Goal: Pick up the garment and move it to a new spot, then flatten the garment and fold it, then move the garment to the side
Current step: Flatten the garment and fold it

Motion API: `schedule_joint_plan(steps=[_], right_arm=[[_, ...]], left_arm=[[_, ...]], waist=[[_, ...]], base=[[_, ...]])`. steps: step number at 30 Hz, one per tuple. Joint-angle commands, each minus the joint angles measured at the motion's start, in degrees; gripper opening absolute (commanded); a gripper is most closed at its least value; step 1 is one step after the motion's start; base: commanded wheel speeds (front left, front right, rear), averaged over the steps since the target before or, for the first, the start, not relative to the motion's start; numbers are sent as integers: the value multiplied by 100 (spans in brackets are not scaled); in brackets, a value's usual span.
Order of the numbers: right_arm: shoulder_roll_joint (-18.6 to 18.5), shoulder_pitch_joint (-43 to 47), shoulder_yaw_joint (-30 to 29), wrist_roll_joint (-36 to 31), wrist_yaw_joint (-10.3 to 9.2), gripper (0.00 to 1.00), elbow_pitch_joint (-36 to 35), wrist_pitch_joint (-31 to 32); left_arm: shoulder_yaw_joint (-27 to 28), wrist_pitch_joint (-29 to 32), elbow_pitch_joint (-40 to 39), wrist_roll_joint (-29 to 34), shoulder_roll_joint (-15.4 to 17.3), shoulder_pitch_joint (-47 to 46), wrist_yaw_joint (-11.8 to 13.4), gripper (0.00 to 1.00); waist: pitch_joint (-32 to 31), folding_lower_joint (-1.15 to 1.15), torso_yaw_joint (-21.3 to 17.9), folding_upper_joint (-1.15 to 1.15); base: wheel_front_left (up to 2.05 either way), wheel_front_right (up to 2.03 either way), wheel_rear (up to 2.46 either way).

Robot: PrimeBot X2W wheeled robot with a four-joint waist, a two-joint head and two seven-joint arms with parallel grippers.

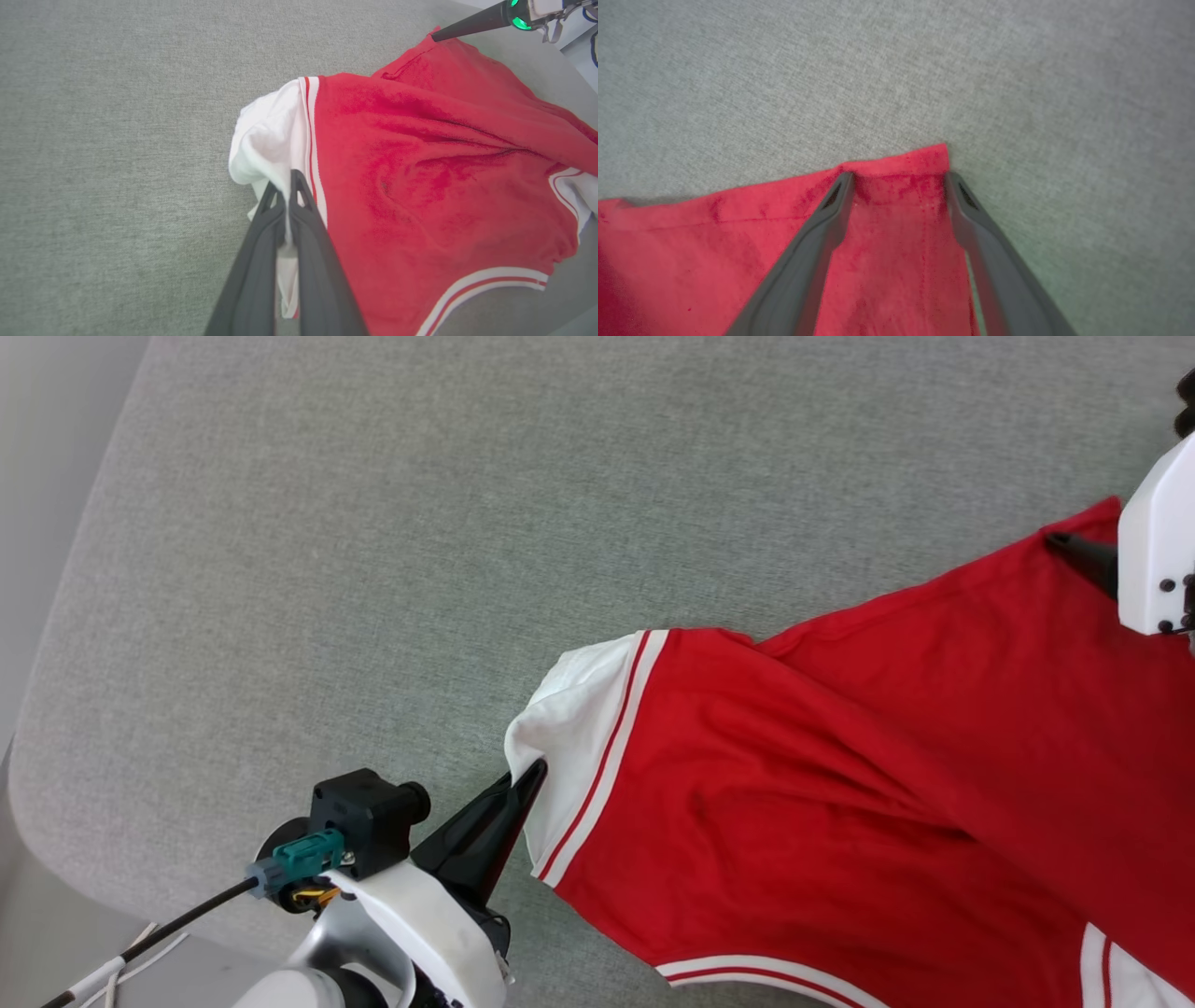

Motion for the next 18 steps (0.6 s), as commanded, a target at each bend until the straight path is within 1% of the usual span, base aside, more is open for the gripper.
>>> schedule_joint_plan(steps=[1, 7, 8, 9, 10, 14, 18], right_arm=[[-33, -3, 142, -26, 0, 100, 146, 37], [-35, 372, 541, 75, 2, 100, 458, 45], [-53, 435, 602, 102, 8, 86, 495, 71], [-73, 479, 651, 125, 8, 31, 516, 68], [-94, 507, 689, 148, 8, 0, 524, 41], [-211, 459, 630, 196, 5, 0, 542, -180], [-258, 303, 542, 236, -2, 0, 530, -505]], left_arm=[[-15, -43, 44, -24, -45, -74, -18, 0], [-39, -100, 168, -40, -87, -116, -65, 0], [-39, -110, 180, -45, -91, -117, -67, 0], [-39, -118, 195, -48, -93, -117, -69, 0], [-36, -125, 209, -55, -97, -120, -67, 0], [6, -180, 259, -74, -76, -92, -51, 0], [99, -219, 237, -72, 16, -78, -23, 0]], waist=[[119, -1, 132, 0], [162, -1, 261, 0], [158, -1, 274, 0], [151, -1, 283, 0], [136, -1, 287, 0], [-3, -1, 231, 0], [-240, -1, 70, 0]], base=[[0, 0, 0], [0, 0, 0], [0, 0, 0], [0, 0, 0], [0, 0, 0], [0, 0, 0], [0, 0, 0]])
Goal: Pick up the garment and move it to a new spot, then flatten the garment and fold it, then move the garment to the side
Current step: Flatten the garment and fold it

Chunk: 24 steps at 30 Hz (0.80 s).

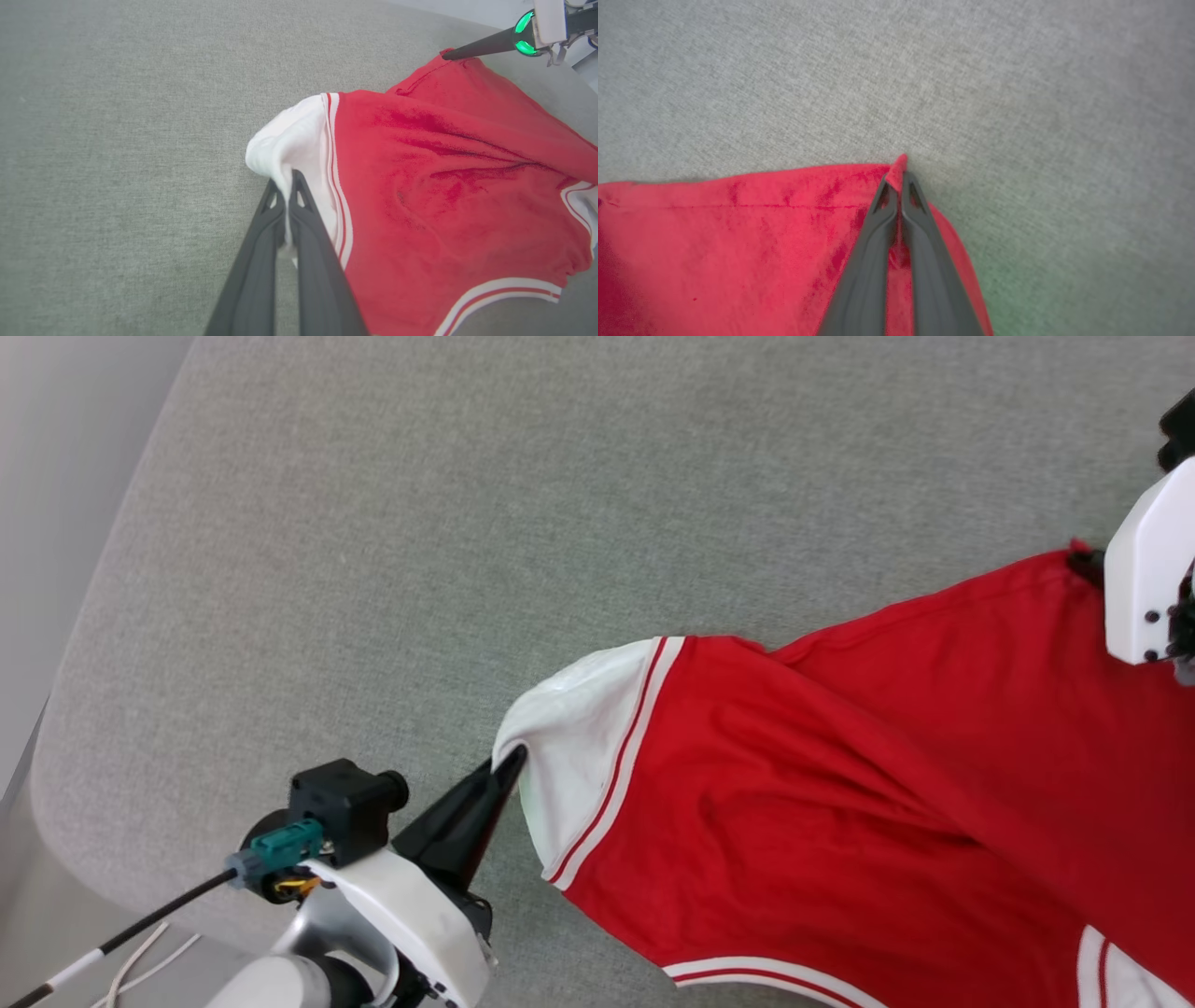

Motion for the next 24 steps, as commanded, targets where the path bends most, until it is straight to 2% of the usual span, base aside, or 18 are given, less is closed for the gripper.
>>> schedule_joint_plan(steps=[1, 13, 18, 24], right_arm=[[0, 219, 45, 44, -3, 0, 107, -9], [-97, 98, 79, 636, -2, 0, -224, -582], [-31, 249, -140, 1001, -2, 0, -662, -690], [96, 473, -392, 1152, -1, 0, -1506, -633]], left_arm=[[46, -23, -25, 3, 39, -10, 35, 0], [552, -81, -330, -6, 436, 82, 315, 0], [896, -180, -597, -24, 611, 4, 443, 0], [1357, -234, -920, -61, 887, -67, 544, 0]], waist=[[-166, 0, -142, 0], [-1187, 0, -1023, 0], [-1497, 0, -1426, 0], [-1775, 0, -1841, 0]], base=[[0, 0, 0], [0, 0, 0], [0, 0, 0], [0, 0, 0]])
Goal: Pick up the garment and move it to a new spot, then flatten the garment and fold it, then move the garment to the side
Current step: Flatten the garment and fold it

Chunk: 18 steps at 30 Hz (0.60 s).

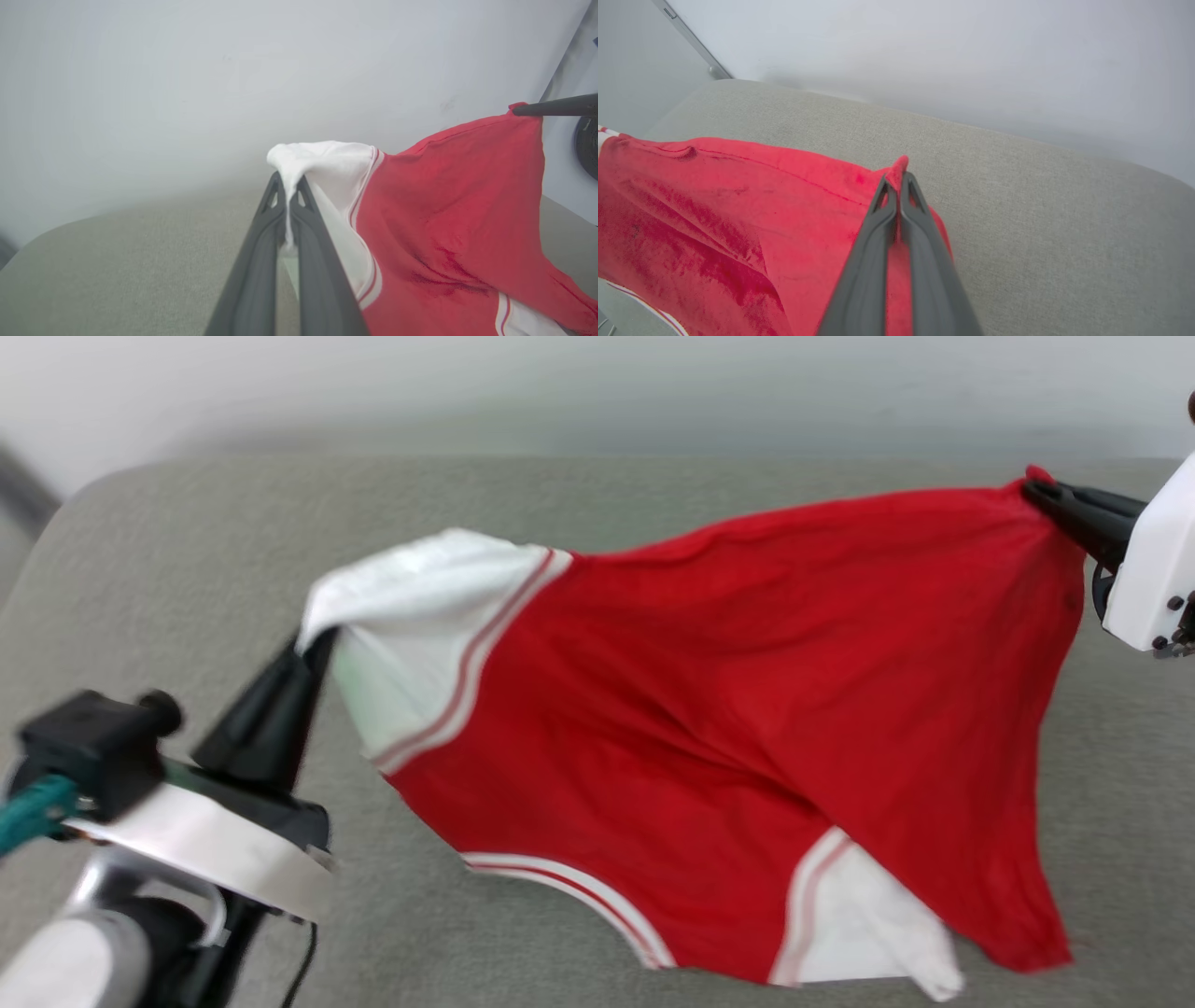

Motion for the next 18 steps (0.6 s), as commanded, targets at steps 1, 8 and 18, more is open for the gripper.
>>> schedule_joint_plan(steps=[1, 8, 18], right_arm=[[62, 90, -40, 6, 0, 0, -171, 16], [275, 250, -311, -129, 0, 0, -1270, 206], [530, 375, -636, -435, -1, 0, -2339, 211]], left_arm=[[112, -50, -84, -6, 53, -95, 36, 0], [766, -169, -470, -78, 274, -451, 189, 0], [1373, -212, -688, -68, 406, -1247, 444, 0]], waist=[[-235, 0, -274, 0], [-455, 0, -686, 0], [-414, 0, -1004, 0]], base=[[0, 0, 0], [0, 0, 0], [0, 0, 0]])
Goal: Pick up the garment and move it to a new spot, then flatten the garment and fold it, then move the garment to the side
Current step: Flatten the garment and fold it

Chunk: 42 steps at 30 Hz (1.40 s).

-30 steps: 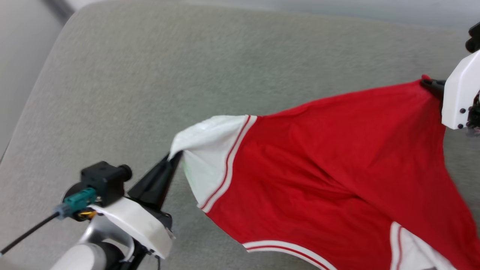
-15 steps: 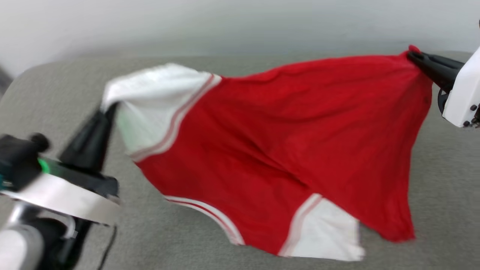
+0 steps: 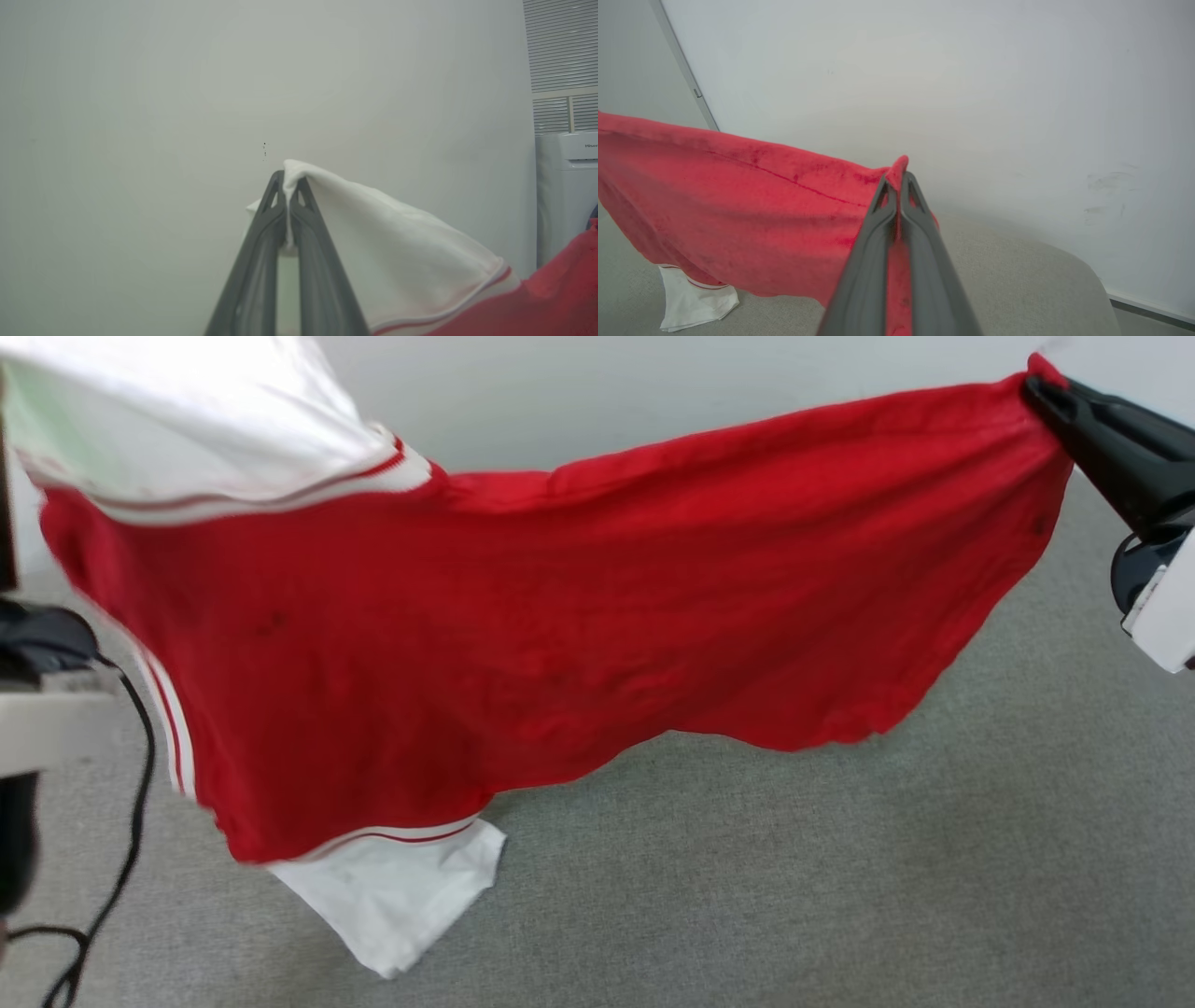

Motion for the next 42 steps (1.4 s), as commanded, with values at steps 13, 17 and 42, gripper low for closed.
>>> schedule_joint_plan(steps=[13, 17, 42], right_arm=[[45, -684, -44, -544, -1, 0, -8, -590], [-58, -1345, -7, -652, -1, 0, 429, -908], [444, -5038, 802, -1841, -2, 0, 4111, -3645]], left_arm=[[-3, 256, 681, 12, 86, -1795, 41, 0], [-216, 334, 1242, 82, 107, -2747, -170, 0], [-1338, -807, 5652, 985, -834, -7677, -1283, 0]], waist=[[893, 0, -137, 0], [1463, 0, -73, 0], [3698, 0, 407, 0]], base=[[0, 0, 0], [0, 0, 0], [0, 0, 0]])
